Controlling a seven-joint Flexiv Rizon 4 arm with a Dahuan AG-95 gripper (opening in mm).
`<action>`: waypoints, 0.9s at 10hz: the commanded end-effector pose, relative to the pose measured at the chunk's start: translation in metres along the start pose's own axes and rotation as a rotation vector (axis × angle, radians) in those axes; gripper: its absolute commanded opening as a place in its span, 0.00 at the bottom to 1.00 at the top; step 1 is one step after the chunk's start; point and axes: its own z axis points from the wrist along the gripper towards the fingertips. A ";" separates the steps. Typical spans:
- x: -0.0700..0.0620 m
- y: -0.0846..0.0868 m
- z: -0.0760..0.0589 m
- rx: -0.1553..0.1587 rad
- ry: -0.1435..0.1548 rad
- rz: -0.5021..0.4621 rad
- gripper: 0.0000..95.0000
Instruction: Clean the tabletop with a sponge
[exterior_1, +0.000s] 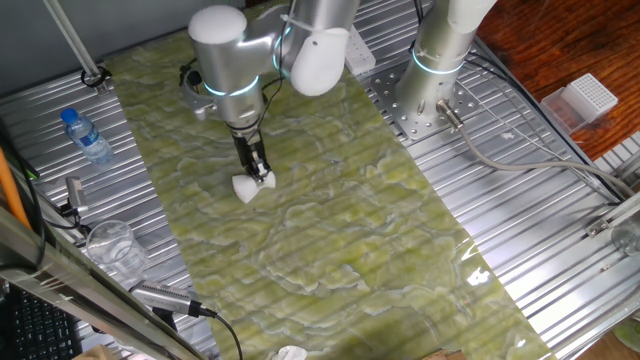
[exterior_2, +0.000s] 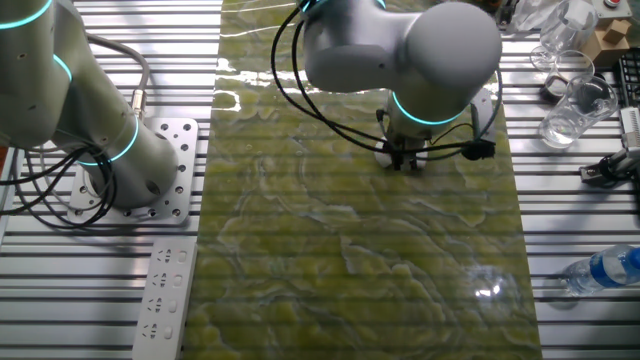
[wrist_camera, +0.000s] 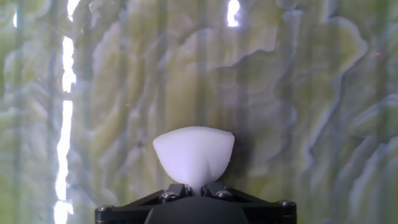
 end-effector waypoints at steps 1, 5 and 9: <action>-0.002 0.009 0.000 -0.007 0.001 0.030 0.00; -0.003 0.023 -0.006 -0.061 0.009 0.148 0.00; -0.003 0.025 -0.009 -0.027 0.015 0.103 0.00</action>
